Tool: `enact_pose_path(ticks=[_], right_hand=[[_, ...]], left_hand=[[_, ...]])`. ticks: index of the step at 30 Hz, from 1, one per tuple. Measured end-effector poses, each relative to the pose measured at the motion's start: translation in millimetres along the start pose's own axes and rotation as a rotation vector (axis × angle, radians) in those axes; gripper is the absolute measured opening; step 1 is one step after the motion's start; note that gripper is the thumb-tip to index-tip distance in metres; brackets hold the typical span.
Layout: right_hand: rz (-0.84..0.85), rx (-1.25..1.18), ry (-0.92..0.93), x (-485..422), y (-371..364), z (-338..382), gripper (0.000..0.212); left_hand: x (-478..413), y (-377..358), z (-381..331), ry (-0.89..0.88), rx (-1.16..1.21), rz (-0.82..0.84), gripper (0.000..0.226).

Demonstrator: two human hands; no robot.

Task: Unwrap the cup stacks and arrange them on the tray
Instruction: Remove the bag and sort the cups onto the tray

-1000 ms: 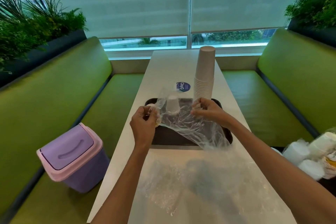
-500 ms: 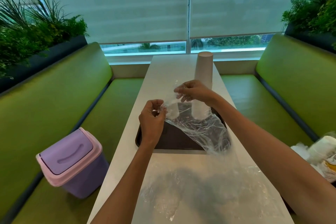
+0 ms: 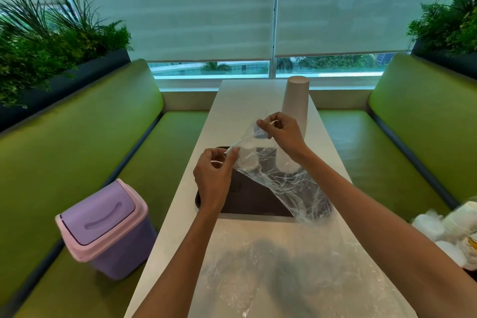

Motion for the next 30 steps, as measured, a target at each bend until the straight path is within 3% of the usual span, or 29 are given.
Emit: enact_pose_path(ticks=[7,14,19,21,26,30], right_hand=[[0.124,-0.023,0.011,1.7,4.9,13.2,0.019],[-0.121,-0.098,0.067,-4.8,4.6,9.7,0.015],[-0.099,-0.148,0.056,-1.3,-1.3,12.2,0.019],[-0.082,-0.141,0.067,-1.7,-4.5,14.2,0.017],[-0.053,-0.099,0.081,1.5,-12.5,16.7,0.017],[-0.019,-0.024,0.013,2.2,-8.7,16.5,0.019]], left_hand=[[-9.8,-1.9,6.2,0.129,0.143,0.045,0.001],[-10.8,2.8,13.0,0.177,0.223,0.075,0.013],[-16.0,5.9,16.3,0.209,0.217,0.033,0.013],[-17.6,5.7,11.3,0.186,0.2,0.028,0.004],[-23.7,2.0,-0.3,-0.031,-0.105,0.077,0.034],[-24.9,5.3,3.0,-0.146,-0.115,0.056,0.036]])
Point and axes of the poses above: each hand's wrist, its own x-axis away from the middle knuckle, its own y-axis out of the back of the hand, z = x × y, the point moved 1 cm from there along -x, towards the middle knuckle
